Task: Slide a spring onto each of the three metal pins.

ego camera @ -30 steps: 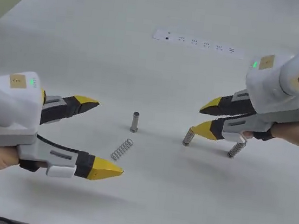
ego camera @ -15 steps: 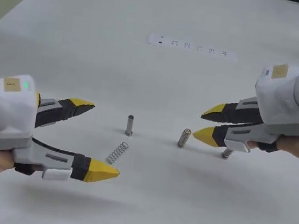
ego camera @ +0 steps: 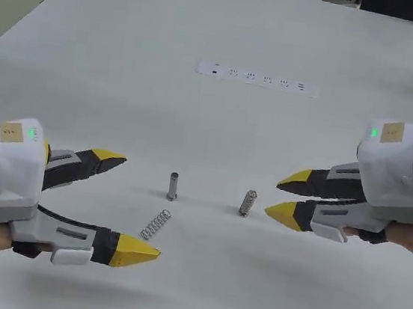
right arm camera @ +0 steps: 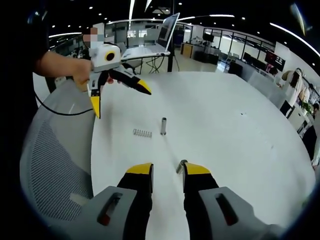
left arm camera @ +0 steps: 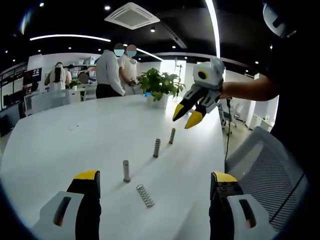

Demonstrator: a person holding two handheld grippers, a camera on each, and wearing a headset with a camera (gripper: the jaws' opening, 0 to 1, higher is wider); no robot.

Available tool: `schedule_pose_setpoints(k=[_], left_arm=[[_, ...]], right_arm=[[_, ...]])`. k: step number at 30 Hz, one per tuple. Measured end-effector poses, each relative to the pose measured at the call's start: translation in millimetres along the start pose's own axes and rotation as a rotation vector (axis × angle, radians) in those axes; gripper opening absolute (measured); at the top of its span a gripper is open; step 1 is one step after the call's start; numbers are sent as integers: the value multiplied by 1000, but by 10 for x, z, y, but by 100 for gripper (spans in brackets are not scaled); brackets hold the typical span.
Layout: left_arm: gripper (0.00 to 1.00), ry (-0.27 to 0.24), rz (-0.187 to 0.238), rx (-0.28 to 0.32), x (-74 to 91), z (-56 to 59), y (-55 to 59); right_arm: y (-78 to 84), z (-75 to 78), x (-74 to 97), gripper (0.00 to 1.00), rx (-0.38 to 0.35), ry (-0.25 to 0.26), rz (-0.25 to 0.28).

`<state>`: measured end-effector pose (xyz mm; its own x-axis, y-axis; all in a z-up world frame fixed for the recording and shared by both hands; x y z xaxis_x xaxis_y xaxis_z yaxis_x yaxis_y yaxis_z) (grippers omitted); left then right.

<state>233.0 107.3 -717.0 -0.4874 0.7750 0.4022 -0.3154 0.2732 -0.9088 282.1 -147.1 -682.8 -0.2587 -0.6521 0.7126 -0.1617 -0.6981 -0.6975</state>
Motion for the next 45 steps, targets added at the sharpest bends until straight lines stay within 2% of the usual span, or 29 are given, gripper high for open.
schedule_pose_setpoints(k=[11, 16, 31, 40, 43, 45], left_arm=[[87, 5, 5, -5, -3, 1, -24], [87, 3, 7, -5, 20, 11, -17], [87, -8, 2, -2, 77, -6, 10], [87, -17, -2, 2, 112, -18, 43], [87, -19, -2, 3, 128, -18, 50], [87, -21, -1, 5, 138, -19, 54]], right_arm=[[0, -41, 23, 21, -4, 6, 4], [-11, -74, -10, 21, 14, -8, -10], [-182, -207, -289, 20, 114, -84, -52], [-316, -313, -478, 20, 124, -122, -71], [-343, -384, -537, 19, 150, -146, -73], [-355, -422, -582, 19, 193, -160, -87]])
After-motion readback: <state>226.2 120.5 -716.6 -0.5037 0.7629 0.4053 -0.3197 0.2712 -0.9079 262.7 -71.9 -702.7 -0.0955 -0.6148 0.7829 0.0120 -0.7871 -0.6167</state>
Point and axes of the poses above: the centre of the closed fingertips' face, and the gripper's own axes: x roughly backward along the fingers, z roughly to its right, y roughly out of its underside, the point moved 8 cm from there along x, roughly backward along the fingers, and after that the axes turned 3 degrees about -z, right-handed, at the moved point
